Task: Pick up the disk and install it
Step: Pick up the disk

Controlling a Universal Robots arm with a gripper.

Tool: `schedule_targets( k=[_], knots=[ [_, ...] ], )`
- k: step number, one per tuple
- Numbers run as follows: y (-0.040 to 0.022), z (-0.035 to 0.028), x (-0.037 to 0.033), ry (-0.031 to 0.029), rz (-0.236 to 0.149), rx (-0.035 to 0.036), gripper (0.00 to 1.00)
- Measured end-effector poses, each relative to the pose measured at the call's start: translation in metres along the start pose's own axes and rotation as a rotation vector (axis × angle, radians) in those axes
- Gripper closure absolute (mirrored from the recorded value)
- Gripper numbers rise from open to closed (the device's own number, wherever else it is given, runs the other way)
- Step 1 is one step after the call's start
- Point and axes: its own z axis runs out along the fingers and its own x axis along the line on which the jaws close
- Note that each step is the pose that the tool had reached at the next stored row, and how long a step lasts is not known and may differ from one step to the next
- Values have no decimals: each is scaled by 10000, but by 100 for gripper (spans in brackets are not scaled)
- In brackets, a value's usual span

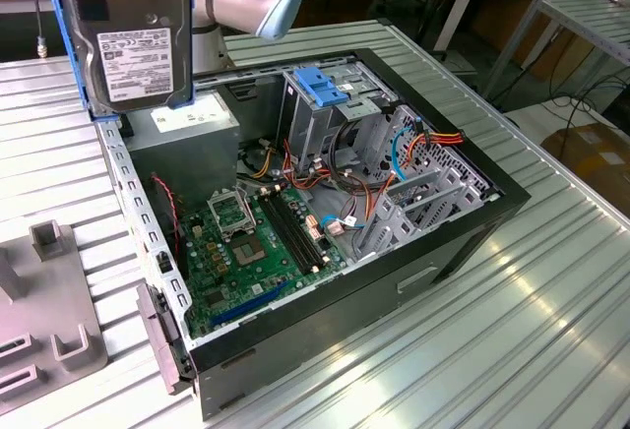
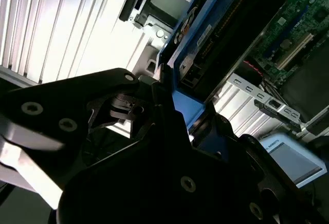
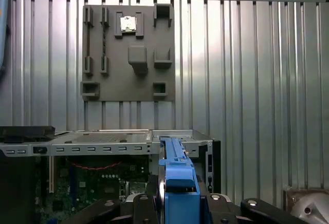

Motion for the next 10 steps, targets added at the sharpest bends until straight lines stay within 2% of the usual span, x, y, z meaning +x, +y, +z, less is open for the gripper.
schedule_targets(
  k=[2,5,8,10],
  knots=[
    [-176,-6,-3,1,0,-1,63],
    [-398,-12,-7,0,0,-1,63],
    [-498,-13,0,0,1,0,63],
    [-510,-12,53,1,5,-1,63]
  ],
)
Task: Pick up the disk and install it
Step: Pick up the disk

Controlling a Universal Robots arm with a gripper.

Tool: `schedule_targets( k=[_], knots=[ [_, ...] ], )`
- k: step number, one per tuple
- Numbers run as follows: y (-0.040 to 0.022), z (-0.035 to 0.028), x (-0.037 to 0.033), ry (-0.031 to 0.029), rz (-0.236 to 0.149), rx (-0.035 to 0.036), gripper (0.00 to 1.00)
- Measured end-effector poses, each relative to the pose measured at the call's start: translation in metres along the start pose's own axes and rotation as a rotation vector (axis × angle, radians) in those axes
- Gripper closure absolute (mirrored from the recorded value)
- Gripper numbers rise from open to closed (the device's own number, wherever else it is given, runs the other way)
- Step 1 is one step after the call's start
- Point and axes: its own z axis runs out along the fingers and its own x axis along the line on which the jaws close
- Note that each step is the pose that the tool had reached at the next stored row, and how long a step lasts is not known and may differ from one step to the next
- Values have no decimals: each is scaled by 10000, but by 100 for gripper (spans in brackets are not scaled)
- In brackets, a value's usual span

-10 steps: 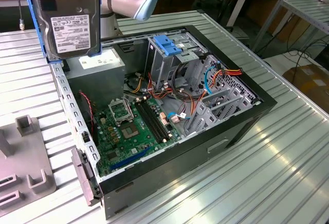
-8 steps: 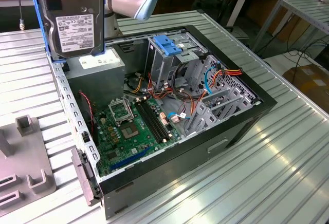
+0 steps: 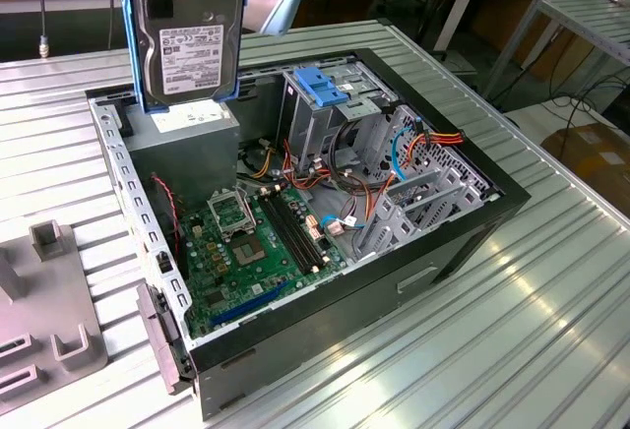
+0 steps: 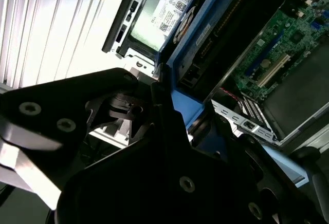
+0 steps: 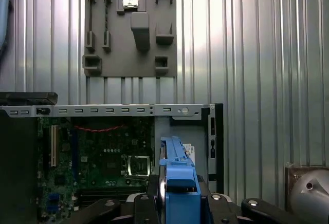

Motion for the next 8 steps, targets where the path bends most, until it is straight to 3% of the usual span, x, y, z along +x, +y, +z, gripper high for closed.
schedule_targets(
  k=[8],
  knots=[
    [-23,12,160,0,16,1,63]
  ],
)
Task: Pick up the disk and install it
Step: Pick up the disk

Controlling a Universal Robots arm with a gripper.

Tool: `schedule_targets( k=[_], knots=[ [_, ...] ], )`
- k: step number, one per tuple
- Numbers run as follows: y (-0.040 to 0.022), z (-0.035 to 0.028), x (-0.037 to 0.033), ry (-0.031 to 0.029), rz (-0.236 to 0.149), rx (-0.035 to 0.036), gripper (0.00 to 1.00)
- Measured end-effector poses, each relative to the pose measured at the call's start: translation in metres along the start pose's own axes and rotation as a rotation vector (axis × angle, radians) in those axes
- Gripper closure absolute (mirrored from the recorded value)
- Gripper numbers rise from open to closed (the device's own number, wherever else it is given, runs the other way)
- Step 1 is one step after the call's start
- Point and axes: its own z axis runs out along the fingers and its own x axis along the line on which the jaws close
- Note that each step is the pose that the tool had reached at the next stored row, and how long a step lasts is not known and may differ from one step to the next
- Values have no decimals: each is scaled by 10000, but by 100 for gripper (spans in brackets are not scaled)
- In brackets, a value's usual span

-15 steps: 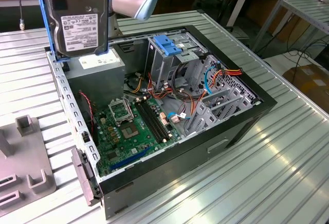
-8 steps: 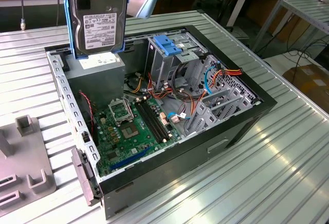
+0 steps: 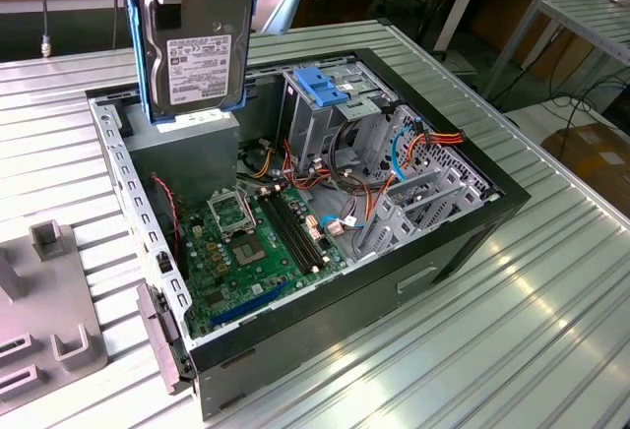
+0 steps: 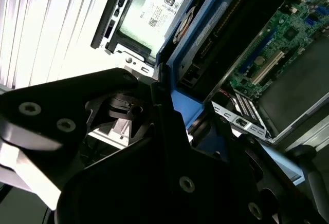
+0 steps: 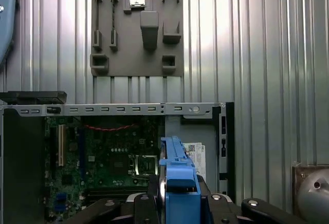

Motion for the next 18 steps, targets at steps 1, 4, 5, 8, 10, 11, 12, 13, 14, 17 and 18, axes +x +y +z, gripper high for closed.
schedule_targets(
  k=[1,4,5,8,10,11,12,13,14,17,18],
  knots=[
    [-10,2,11,-1,1,2,63],
    [-91,2,23,0,1,0,63],
    [-129,1,22,0,1,0,63],
    [-250,-3,20,0,0,1,63],
    [-352,-5,19,-1,1,1,63],
    [-372,-6,22,0,3,0,63],
    [-386,-5,28,-2,5,2,63],
    [-395,-5,38,0,8,0,63],
    [-401,-3,53,-1,14,1,63],
    [-414,1,103,-1,33,1,63],
    [-417,2,122,-1,41,2,63]
  ],
)
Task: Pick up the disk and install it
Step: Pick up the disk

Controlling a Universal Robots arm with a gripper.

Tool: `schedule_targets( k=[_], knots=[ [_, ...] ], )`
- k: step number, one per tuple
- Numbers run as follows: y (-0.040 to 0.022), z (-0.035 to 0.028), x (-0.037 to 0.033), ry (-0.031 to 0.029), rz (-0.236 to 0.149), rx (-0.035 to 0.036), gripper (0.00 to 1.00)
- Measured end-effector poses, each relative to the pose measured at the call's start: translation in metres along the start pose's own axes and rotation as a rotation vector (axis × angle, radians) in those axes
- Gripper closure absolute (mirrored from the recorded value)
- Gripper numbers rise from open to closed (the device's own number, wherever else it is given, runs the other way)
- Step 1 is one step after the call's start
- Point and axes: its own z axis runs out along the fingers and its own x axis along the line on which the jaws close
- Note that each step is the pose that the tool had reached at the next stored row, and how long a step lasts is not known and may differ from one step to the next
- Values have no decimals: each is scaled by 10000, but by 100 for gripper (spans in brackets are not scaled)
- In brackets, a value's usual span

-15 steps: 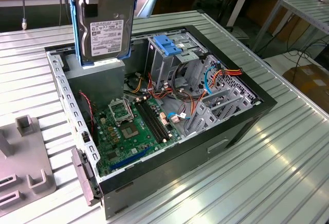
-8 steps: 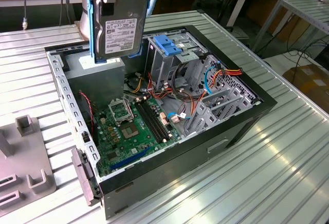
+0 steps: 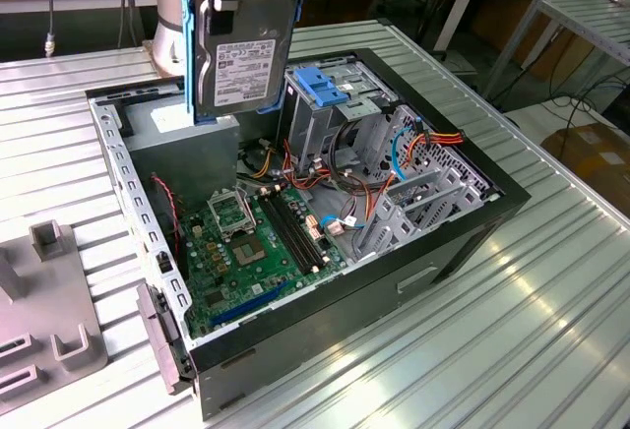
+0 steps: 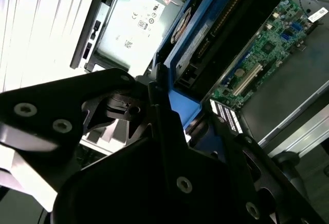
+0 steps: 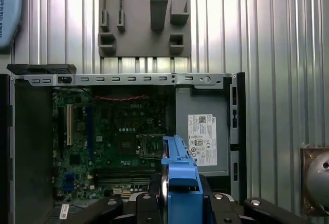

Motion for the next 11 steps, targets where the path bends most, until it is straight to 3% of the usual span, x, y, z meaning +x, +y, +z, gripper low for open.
schedule_targets(
  k=[11],
  knots=[
    [-45,19,175,-1,51,3,63]
  ],
)
